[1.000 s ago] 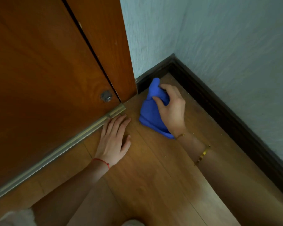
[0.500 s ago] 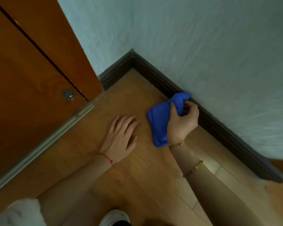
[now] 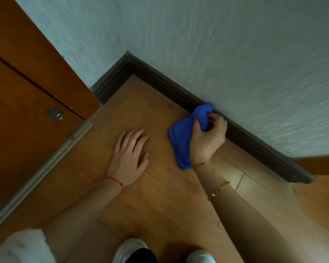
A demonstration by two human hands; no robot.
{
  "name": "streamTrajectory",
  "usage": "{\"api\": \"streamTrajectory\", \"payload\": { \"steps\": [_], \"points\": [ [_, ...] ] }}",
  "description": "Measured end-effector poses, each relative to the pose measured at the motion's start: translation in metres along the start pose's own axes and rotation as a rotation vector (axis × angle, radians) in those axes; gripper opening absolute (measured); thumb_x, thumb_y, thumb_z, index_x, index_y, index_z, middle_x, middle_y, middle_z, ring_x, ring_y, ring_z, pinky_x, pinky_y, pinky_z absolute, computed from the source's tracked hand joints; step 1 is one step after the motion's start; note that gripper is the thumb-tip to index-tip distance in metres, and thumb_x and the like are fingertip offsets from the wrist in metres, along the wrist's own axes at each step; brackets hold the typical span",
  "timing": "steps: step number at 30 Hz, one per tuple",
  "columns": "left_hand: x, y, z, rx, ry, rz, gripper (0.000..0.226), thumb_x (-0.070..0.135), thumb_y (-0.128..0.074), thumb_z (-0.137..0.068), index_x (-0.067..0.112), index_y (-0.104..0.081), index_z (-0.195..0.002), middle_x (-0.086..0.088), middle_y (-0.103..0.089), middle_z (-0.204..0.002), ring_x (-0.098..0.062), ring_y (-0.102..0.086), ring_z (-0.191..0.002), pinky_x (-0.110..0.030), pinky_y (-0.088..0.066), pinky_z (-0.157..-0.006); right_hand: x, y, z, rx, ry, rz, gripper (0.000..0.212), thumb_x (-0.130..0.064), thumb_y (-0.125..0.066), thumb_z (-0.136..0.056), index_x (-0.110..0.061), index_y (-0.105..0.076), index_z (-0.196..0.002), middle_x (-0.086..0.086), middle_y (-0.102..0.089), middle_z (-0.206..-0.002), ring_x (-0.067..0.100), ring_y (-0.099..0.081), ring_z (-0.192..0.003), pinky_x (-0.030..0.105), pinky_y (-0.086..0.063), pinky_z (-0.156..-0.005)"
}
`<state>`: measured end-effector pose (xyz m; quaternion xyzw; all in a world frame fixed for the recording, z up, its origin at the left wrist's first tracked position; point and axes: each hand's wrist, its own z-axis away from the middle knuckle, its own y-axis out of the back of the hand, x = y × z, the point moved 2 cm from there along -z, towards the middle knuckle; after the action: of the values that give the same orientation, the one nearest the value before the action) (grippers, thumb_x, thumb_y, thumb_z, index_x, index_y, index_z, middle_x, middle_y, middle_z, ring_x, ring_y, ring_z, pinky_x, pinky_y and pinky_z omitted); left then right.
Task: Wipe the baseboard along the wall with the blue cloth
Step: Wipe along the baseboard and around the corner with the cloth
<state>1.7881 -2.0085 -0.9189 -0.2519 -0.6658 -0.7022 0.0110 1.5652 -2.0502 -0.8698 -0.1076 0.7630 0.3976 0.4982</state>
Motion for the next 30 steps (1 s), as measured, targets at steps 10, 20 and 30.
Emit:
{"api": "streamTrajectory", "payload": {
  "steps": [10,20,30],
  "points": [
    [0.004,0.001,0.004,-0.011,-0.001,-0.021,0.056,0.039,-0.04,-0.096,0.014,-0.046,-0.146,-0.008,-0.039,-0.155,-0.025,-0.033,-0.145,-0.055,-0.02,-0.122,0.039,0.069,-0.007,0.153,-0.058,0.057,0.026,-0.013,-0.075,-0.077,-0.012,-0.063,-0.1,0.001,-0.059,-0.098,0.002,-0.054,-0.083,0.026,-0.052,-0.079],
    [0.037,-0.008,0.002,-0.023,-0.11,0.026,0.054,0.037,-0.041,-0.097,0.013,-0.047,-0.145,-0.009,-0.043,-0.151,-0.026,-0.038,-0.141,-0.054,-0.021,-0.121,0.029,0.057,-0.008,0.007,0.068,0.085,0.024,-0.008,-0.074,-0.079,-0.007,-0.065,-0.101,0.006,-0.06,-0.1,0.002,-0.052,-0.086,0.0,-0.037,-0.078],
    [0.062,-0.021,-0.002,-0.046,-0.151,-0.008,0.054,0.037,-0.04,-0.096,0.012,-0.048,-0.144,-0.01,-0.043,-0.151,-0.027,-0.037,-0.141,-0.053,-0.021,-0.121,0.084,0.157,-0.008,0.209,-0.029,0.198,0.025,-0.007,-0.073,-0.075,-0.006,-0.064,-0.099,0.009,-0.059,-0.096,0.015,-0.055,-0.082,0.014,-0.038,-0.074]
  ]
}}
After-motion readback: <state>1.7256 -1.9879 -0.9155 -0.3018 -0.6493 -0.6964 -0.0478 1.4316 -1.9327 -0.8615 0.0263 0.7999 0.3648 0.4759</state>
